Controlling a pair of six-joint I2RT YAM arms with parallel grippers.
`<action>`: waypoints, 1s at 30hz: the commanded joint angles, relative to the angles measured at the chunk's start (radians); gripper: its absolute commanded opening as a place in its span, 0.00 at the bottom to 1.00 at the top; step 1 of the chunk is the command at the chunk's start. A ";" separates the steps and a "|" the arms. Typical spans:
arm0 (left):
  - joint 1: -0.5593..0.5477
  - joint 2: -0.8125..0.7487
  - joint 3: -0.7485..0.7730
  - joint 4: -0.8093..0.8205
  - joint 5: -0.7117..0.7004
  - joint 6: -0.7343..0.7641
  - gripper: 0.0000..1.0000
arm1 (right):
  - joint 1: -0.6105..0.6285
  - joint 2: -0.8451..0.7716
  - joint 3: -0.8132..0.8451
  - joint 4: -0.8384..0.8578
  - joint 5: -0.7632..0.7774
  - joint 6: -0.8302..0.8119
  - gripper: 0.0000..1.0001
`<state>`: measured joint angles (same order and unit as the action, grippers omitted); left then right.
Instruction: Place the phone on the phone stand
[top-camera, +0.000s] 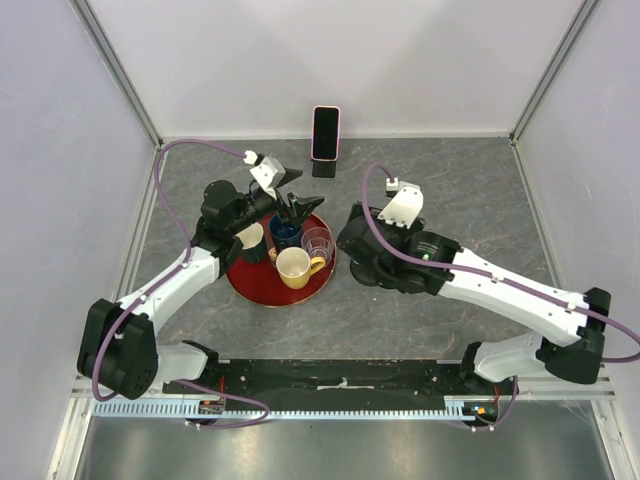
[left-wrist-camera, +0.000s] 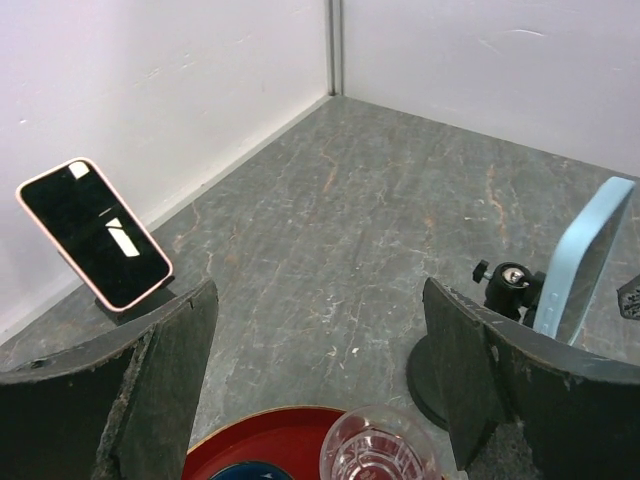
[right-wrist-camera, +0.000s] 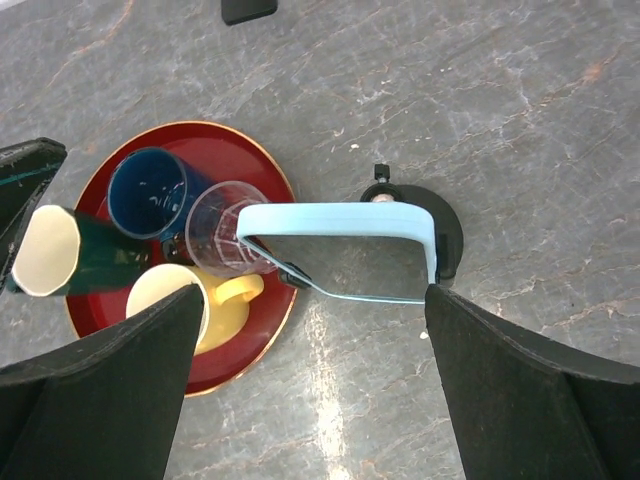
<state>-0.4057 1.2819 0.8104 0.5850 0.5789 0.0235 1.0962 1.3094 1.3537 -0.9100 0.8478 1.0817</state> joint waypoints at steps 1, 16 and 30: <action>0.010 -0.023 -0.014 0.024 -0.062 0.043 0.88 | 0.025 0.083 0.129 -0.176 0.164 0.153 0.98; 0.047 -0.021 -0.037 0.055 -0.083 0.016 0.88 | 0.033 0.205 0.197 -0.277 0.244 0.138 0.98; 0.048 0.011 -0.030 0.065 -0.059 0.004 0.88 | 0.014 0.238 0.171 -0.227 0.300 0.130 0.95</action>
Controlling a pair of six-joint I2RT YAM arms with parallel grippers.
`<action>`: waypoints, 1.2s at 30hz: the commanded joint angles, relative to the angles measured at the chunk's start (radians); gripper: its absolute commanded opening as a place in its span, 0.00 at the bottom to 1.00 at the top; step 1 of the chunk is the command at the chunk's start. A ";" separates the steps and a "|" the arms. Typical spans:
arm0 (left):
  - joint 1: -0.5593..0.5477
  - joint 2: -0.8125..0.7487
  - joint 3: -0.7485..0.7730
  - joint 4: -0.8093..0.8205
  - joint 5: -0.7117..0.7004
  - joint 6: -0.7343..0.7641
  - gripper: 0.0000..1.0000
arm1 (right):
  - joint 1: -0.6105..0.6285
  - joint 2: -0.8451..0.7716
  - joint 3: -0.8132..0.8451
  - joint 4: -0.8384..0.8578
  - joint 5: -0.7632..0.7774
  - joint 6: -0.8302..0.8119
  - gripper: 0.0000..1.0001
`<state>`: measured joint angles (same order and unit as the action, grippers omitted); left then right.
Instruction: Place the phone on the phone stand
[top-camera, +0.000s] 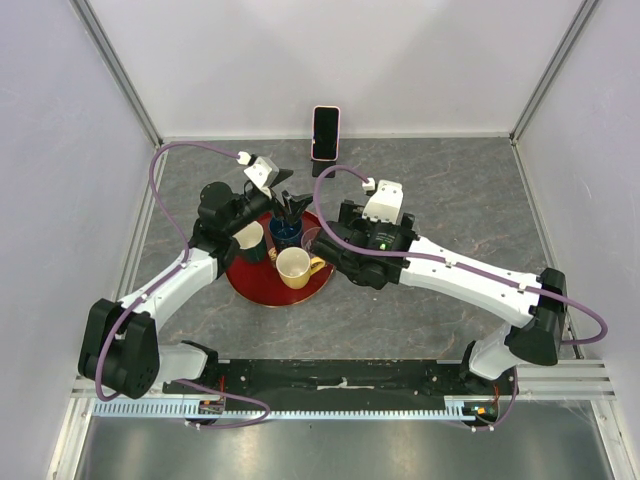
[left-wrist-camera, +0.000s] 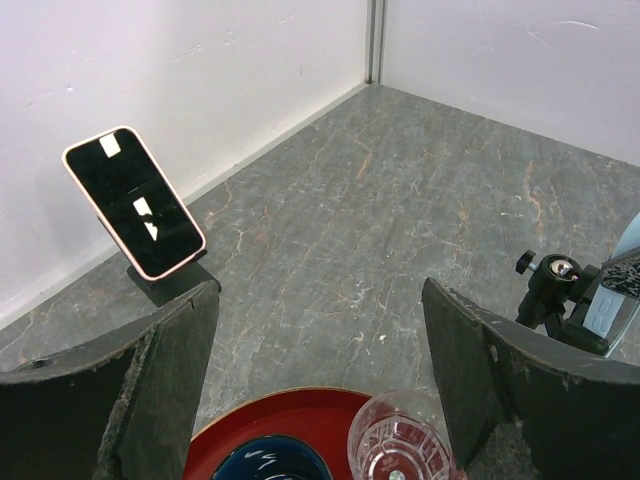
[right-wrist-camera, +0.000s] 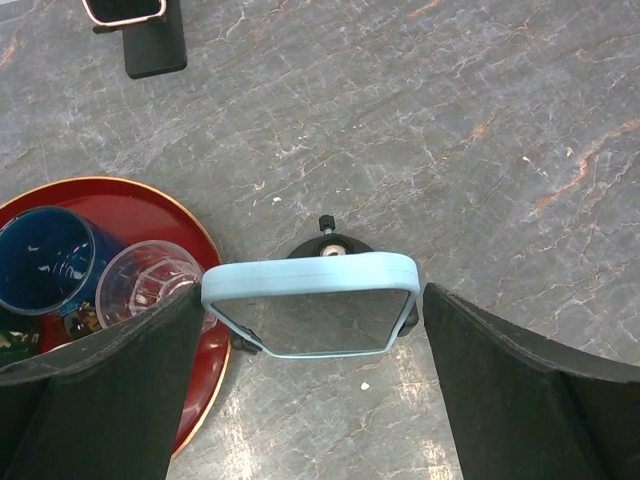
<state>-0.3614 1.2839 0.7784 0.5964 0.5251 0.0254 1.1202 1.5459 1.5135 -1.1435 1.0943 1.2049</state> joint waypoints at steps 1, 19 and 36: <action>0.004 0.009 0.002 0.052 -0.007 0.004 0.88 | -0.011 0.005 0.008 0.010 0.059 0.007 0.95; 0.012 0.028 -0.004 0.080 -0.022 -0.015 0.87 | -0.031 0.005 -0.071 0.079 0.127 -0.024 0.47; 0.027 0.078 -0.010 0.138 -0.042 -0.050 0.87 | -0.313 -0.213 -0.363 1.033 -0.106 -0.898 0.00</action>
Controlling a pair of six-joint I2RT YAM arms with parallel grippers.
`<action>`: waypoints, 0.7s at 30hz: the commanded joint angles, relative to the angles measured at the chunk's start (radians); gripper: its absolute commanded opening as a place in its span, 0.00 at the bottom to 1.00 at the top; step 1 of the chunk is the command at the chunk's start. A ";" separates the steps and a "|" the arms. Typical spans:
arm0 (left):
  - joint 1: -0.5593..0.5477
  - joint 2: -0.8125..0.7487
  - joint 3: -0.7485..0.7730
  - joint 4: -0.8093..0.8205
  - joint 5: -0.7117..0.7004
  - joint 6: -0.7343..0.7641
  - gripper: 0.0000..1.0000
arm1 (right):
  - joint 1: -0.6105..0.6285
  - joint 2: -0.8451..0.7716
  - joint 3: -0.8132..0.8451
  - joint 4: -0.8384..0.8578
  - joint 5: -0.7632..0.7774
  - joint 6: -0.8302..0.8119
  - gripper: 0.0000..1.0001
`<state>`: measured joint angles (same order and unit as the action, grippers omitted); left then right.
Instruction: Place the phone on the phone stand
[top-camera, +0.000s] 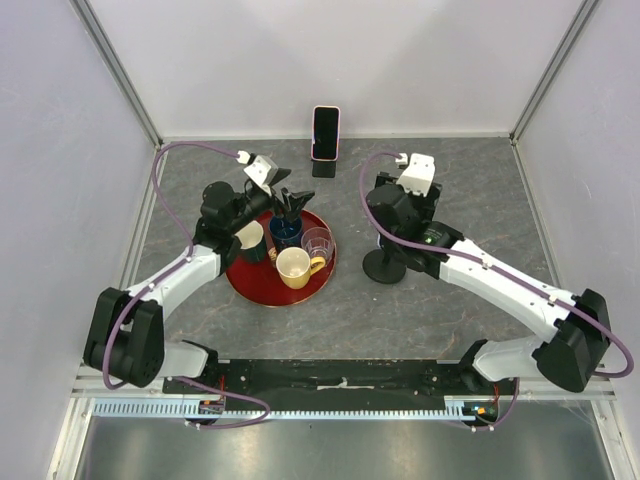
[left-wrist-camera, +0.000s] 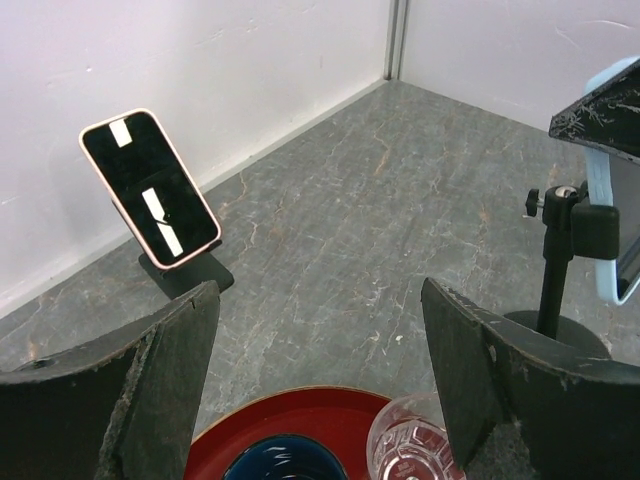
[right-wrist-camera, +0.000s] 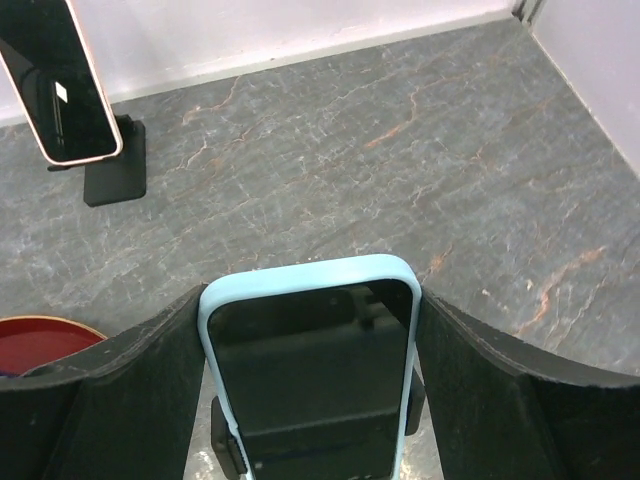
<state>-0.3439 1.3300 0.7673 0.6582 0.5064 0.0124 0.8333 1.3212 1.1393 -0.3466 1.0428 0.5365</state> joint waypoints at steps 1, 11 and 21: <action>0.009 0.041 0.004 0.077 -0.023 -0.038 0.87 | -0.026 0.015 0.023 0.257 -0.062 -0.243 0.00; 0.014 0.066 0.015 0.093 -0.006 -0.058 0.87 | -0.039 0.010 -0.028 0.509 -0.141 -0.391 0.00; 0.022 0.084 0.003 0.119 -0.031 -0.060 0.87 | -0.140 0.188 -0.001 0.917 -0.222 -0.521 0.00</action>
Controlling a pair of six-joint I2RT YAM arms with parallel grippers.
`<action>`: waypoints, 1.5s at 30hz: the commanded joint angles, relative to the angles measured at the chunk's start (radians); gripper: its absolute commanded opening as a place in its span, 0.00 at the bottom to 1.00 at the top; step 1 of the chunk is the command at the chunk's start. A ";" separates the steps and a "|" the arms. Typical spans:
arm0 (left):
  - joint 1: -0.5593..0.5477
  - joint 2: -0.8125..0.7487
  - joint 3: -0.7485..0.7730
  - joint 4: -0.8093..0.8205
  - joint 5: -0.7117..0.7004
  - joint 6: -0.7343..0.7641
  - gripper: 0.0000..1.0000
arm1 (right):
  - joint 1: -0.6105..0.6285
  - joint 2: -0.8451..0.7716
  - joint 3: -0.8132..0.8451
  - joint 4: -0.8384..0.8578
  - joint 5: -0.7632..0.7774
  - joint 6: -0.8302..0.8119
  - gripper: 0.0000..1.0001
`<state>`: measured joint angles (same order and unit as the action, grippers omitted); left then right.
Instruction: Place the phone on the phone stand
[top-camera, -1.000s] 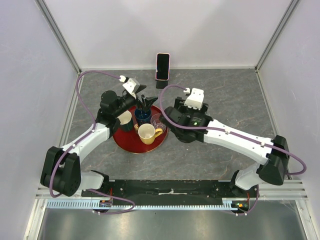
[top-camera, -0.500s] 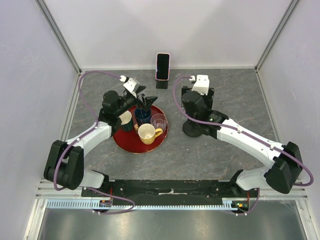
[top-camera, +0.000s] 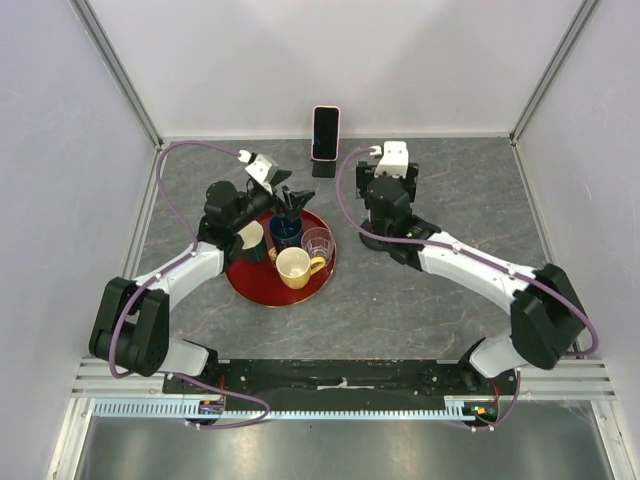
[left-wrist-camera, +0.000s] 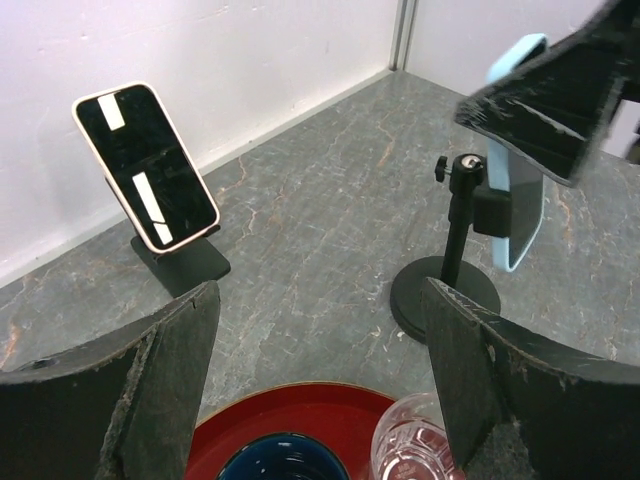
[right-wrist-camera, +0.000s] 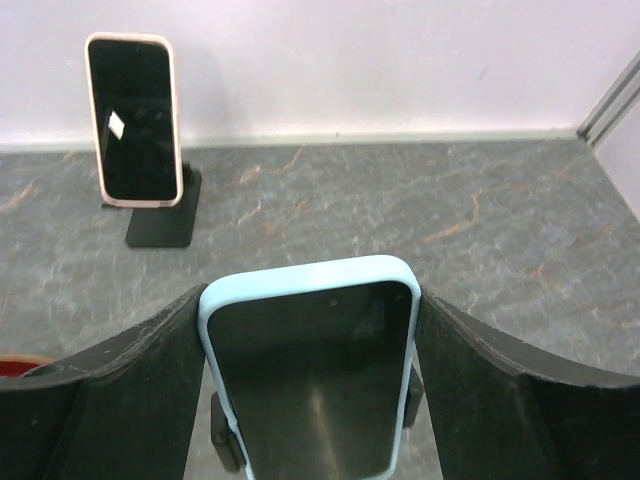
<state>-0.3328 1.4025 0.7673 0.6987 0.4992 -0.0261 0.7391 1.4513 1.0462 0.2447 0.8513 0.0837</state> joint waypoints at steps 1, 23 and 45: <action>0.012 0.015 0.001 0.093 -0.028 -0.027 0.87 | -0.053 0.078 0.115 0.358 -0.037 -0.076 0.00; 0.020 0.141 0.030 0.148 -0.016 -0.084 0.83 | -0.225 0.704 0.662 0.719 -0.215 -0.213 0.00; 0.023 0.181 0.041 0.156 0.018 -0.130 0.81 | -0.161 0.920 0.965 0.689 -0.011 -0.347 0.00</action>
<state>-0.3153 1.5764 0.7853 0.7891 0.5076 -0.1276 0.5304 2.3585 1.8980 0.8009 0.7666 -0.1822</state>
